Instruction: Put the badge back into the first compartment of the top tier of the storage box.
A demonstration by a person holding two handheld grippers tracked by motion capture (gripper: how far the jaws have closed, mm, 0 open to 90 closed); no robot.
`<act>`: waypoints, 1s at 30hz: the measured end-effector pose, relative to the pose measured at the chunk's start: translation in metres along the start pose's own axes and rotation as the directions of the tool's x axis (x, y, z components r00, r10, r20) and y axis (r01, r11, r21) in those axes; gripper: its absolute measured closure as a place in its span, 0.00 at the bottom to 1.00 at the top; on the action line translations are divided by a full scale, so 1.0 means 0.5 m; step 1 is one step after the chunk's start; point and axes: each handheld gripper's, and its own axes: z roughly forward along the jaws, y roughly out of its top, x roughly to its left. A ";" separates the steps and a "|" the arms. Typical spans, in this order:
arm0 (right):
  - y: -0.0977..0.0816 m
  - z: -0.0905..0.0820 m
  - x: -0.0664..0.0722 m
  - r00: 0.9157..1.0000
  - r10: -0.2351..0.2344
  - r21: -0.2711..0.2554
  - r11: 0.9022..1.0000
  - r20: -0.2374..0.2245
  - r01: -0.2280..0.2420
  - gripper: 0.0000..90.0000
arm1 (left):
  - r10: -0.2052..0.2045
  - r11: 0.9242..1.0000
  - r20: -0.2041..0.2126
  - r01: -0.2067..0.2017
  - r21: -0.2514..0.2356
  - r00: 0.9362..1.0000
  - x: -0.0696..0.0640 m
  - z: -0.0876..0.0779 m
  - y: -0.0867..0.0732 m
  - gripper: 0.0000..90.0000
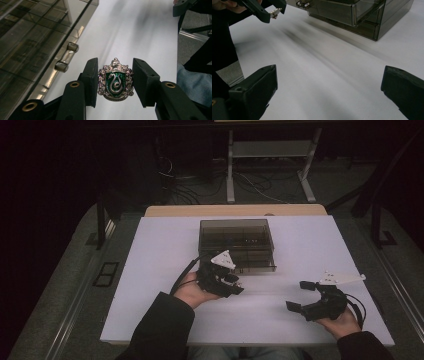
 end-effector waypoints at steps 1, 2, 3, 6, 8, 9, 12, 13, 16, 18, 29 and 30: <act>0.000 0.000 0.000 1.000 0.002 -0.001 1.000 0.000 -0.002 0.00 | 0.002 1.000 -0.002 -0.002 0.001 1.000 0.002 -0.003 0.000 0.63; 0.000 0.000 0.000 1.000 0.000 0.001 1.000 0.000 0.000 0.00 | -0.006 1.000 -0.003 0.006 0.000 1.000 0.003 -0.006 0.000 0.63; 0.000 0.001 0.000 1.000 0.003 -0.001 1.000 -0.001 -0.003 0.00 | -0.011 1.000 -0.004 0.011 -0.006 1.000 0.005 -0.009 0.000 0.63; 0.000 0.002 -0.001 1.000 -0.001 -0.002 1.000 0.000 0.001 0.00 | -0.014 1.000 -0.010 0.014 -0.010 1.000 0.009 -0.016 0.000 0.63; 0.000 0.002 0.000 1.000 0.001 -0.002 1.000 0.000 -0.001 0.00 | -0.015 1.000 -0.013 0.015 -0.010 1.000 0.011 -0.020 0.000 0.63; 0.000 0.002 0.000 1.000 0.001 -0.002 1.000 0.000 -0.001 0.00 | -0.014 1.000 -0.012 0.014 -0.012 1.000 0.011 -0.022 0.000 0.63; 0.000 0.002 0.000 1.000 0.004 -0.002 1.000 -0.002 -0.004 0.00 | -0.015 1.000 -0.015 0.014 -0.015 1.000 0.014 -0.026 0.001 0.63; 0.000 0.002 -0.001 1.000 -0.001 0.002 1.000 -0.001 0.001 0.00 | -0.016 1.000 -0.015 0.016 -0.021 1.000 0.014 -0.027 0.001 0.63; 0.000 0.001 -0.002 1.000 -0.002 0.001 1.000 -0.004 0.002 0.00 | -0.013 1.000 -0.019 0.013 -0.016 1.000 0.015 -0.031 0.004 0.63; 0.000 0.001 -0.002 1.000 0.001 0.001 1.000 -0.003 -0.001 0.00 | -0.009 1.000 -0.021 0.009 -0.014 1.000 0.016 -0.034 0.006 0.63; -0.001 0.001 -0.002 1.000 -0.004 0.007 1.000 -0.006 0.004 0.00 | 0.003 1.000 -0.041 -0.002 0.005 0.999 0.031 -0.060 0.021 0.63; -0.001 0.001 -0.002 1.000 -0.001 0.005 1.000 -0.006 0.001 0.00 | 0.007 1.000 -0.042 -0.007 0.012 0.999 0.034 -0.063 0.023 0.63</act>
